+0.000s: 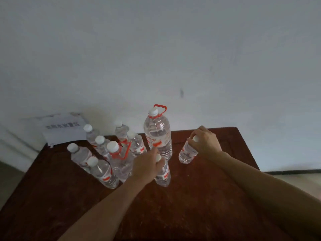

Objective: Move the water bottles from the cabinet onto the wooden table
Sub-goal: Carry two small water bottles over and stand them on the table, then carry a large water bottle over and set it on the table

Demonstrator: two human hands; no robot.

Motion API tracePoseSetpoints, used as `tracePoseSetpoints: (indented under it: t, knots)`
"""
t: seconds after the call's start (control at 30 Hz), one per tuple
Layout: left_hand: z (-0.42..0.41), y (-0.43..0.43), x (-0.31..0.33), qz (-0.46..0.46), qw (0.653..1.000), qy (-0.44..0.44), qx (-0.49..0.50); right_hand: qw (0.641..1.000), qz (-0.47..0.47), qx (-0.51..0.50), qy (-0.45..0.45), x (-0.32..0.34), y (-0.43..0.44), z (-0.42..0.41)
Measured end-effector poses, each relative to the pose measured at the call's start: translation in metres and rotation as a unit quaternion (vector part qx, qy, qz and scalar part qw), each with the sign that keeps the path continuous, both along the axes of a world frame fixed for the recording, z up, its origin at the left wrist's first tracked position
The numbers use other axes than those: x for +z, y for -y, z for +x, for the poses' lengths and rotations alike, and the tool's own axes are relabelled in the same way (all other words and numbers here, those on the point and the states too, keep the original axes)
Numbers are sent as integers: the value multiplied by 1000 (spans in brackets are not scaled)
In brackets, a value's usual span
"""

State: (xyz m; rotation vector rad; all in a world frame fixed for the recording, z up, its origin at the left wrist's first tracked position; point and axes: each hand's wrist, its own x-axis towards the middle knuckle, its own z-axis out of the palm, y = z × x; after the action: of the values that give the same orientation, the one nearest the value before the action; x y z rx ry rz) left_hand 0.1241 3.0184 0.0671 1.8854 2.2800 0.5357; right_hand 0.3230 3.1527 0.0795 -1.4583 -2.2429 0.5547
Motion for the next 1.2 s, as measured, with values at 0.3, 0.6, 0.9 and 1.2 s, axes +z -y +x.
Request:
tracePoseSetpoints:
  t: [0.3, 0.6, 0.9, 1.2]
  knots:
    - [4, -12, -13, 7, 999, 14, 39, 996, 38, 77, 30, -17, -47, -40]
    - [7, -12, -22, -4, 999, 3, 35, 990, 57, 109, 73, -31, -35, -53]
    - [-14, 50, -21, -88, 993, 75, 37, 981, 95, 78, 148, -3, -6, -39]
    - [-86, 240, -22, -138, 978, 37, 150, 948, 237, 199, -78, 10, 159, -102]
